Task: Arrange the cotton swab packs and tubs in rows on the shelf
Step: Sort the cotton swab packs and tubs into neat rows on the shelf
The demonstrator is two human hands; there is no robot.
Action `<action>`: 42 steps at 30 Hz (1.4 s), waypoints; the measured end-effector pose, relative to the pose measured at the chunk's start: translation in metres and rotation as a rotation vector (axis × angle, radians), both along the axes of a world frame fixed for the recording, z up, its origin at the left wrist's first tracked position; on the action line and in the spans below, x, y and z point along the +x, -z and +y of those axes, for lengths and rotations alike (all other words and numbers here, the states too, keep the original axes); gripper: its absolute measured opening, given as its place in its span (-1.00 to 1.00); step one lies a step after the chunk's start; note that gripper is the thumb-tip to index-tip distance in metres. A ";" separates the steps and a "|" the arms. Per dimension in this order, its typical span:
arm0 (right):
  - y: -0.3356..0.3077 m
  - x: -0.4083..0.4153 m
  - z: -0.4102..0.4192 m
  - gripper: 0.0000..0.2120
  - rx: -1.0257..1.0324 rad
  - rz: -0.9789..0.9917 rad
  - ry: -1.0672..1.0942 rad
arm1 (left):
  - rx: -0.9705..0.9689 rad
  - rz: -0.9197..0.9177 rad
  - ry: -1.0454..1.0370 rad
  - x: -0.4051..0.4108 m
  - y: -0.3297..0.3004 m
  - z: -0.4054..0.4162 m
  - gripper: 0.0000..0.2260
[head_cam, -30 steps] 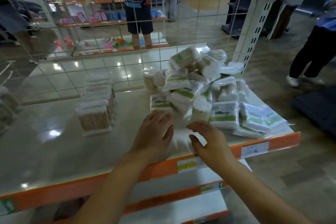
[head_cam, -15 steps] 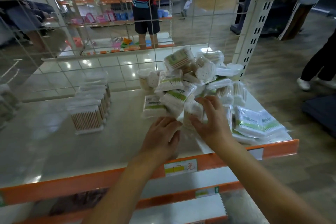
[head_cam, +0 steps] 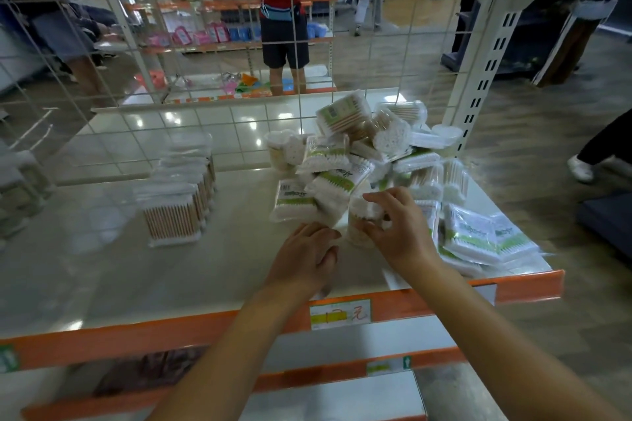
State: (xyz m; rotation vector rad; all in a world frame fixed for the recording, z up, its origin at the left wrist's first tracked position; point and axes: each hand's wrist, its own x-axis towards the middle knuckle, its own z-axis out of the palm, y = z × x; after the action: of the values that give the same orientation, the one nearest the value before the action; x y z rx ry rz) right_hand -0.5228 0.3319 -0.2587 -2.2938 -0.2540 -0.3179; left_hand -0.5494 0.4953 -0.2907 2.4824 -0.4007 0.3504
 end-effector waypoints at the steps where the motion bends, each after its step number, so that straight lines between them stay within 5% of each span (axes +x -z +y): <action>1: -0.001 -0.001 -0.001 -0.63 0.012 0.003 -0.006 | -0.046 0.021 -0.018 -0.001 -0.002 0.000 -0.74; 9: -0.020 -0.014 -0.011 -0.65 0.410 0.103 -0.013 | -0.614 0.239 -0.086 0.001 -0.025 0.000 -0.90; 14: -0.035 -0.016 -0.012 -0.61 0.610 0.213 -0.115 | -0.964 0.420 0.097 0.003 -0.034 -0.002 -0.59; 23: -0.039 -0.019 -0.011 -0.62 0.788 0.194 -0.210 | -1.071 0.528 0.232 -0.004 -0.028 -0.010 -0.24; 35: -0.042 -0.033 -0.010 -0.27 0.704 0.124 -0.250 | -1.168 0.399 0.179 -0.007 -0.046 0.005 -0.37; 42: -0.032 -0.037 -0.011 -0.54 0.691 0.249 -0.263 | -1.211 0.258 0.095 -0.004 -0.056 0.010 -0.60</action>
State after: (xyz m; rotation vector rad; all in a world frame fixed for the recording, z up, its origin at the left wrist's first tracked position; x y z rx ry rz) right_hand -0.5603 0.3209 -0.2268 -1.5733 -0.2646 0.0237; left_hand -0.5536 0.5055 -0.2349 1.2893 -0.1154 0.1434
